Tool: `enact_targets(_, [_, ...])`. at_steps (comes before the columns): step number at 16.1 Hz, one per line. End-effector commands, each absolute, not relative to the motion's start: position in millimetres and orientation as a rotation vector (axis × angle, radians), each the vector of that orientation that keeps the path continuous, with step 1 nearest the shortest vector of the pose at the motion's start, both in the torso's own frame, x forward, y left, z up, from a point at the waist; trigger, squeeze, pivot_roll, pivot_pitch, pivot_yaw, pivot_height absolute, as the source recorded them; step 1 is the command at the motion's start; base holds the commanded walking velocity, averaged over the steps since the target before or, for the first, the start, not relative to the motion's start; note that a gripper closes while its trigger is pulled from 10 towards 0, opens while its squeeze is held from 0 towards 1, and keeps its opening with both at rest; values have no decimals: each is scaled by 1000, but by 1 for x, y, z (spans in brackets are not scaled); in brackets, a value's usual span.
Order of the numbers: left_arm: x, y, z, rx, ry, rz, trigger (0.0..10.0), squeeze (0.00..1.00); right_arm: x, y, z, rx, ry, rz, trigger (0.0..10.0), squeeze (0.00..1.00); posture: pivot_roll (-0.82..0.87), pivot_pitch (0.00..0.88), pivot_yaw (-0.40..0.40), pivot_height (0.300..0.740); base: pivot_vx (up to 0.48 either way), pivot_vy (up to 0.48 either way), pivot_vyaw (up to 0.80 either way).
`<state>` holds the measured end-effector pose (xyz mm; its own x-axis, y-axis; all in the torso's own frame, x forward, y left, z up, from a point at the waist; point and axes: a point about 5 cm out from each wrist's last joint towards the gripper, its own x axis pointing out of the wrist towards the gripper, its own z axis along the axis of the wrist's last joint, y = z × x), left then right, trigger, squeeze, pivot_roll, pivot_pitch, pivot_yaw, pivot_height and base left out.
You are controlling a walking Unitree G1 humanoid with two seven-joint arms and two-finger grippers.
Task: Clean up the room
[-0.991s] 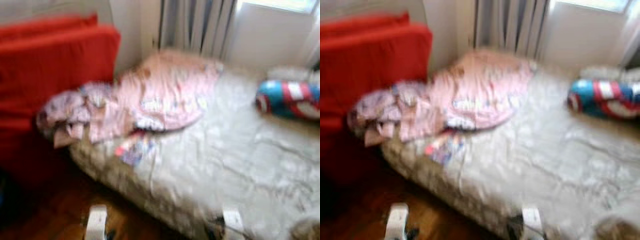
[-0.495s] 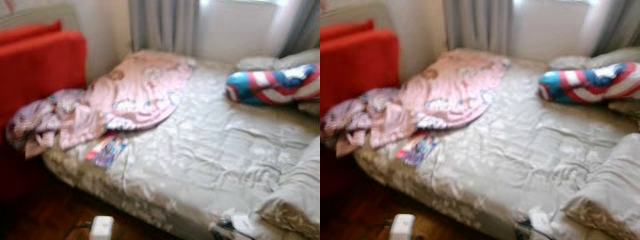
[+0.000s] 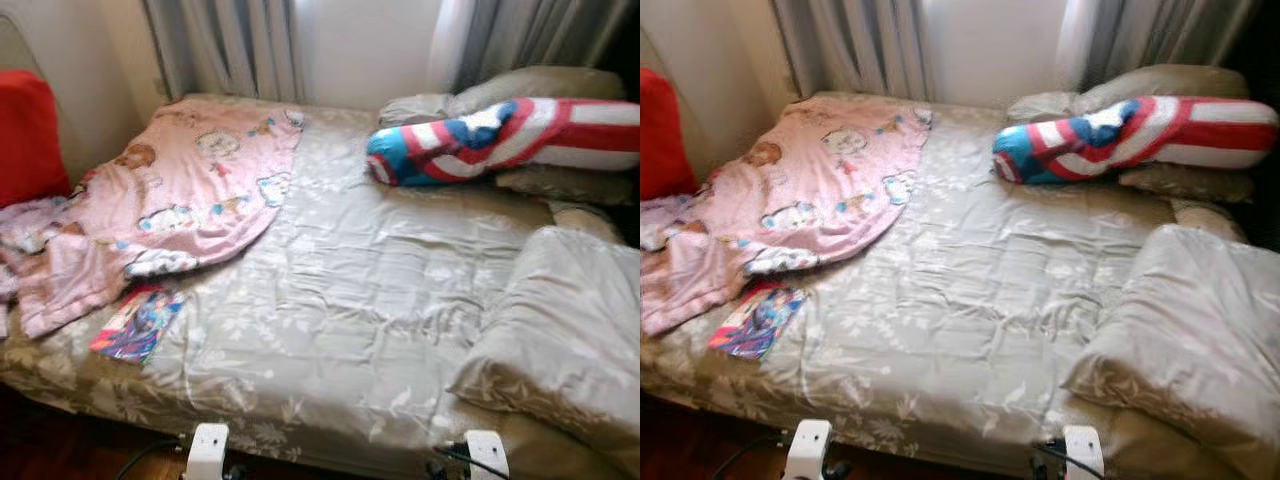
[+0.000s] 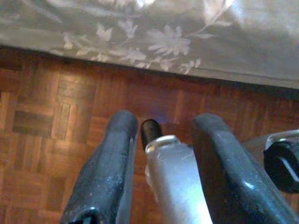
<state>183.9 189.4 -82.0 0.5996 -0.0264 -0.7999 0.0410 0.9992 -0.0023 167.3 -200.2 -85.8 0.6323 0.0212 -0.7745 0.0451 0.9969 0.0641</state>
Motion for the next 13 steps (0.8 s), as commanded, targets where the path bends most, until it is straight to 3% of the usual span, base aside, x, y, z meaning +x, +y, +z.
enact_targets(1, [178,193,-85,47,959,-44,10000,0,167,-199,-86,89,883,-14,10000,0,10,33,-43,740,0,0,0])
enact_targets(4, [179,193,-84,46,955,-44,10000,0,166,-199,-87,92,892,-11,10000,0,7,32,-40,740,0,0,0])
enact_targets(13, [185,196,-81,59,945,-49,10000,0,167,-194,-87,114,888,-22,10000,0,4,10,0,740,0,0,-744])
